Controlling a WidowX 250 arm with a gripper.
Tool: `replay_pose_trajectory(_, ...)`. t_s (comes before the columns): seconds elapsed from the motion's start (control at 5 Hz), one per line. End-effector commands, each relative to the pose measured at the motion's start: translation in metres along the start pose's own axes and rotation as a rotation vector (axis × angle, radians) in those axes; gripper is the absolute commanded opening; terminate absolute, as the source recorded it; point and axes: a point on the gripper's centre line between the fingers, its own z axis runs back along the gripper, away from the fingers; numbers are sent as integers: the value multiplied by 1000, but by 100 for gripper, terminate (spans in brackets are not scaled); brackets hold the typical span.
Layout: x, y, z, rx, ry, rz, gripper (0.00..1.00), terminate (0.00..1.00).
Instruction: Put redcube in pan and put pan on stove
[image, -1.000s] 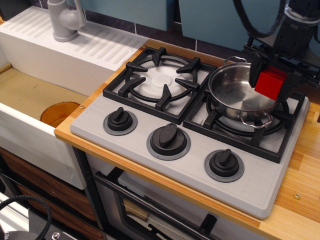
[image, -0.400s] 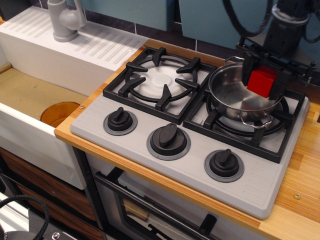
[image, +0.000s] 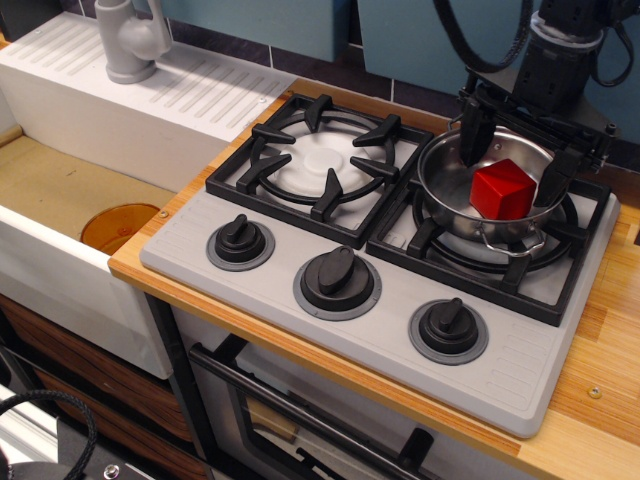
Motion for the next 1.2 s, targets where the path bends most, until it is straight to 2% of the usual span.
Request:
replay_pose_trajectory(0.0, 2, 5, 43, 22, -59, 6, 100, 0)
replay_pose_trajectory(0.6, 2, 47, 62, 55, -52, -53, 100, 0)
replay_pose_trajectory(1.0, -9, 60, 58, 65, -63, -49, 100, 0)
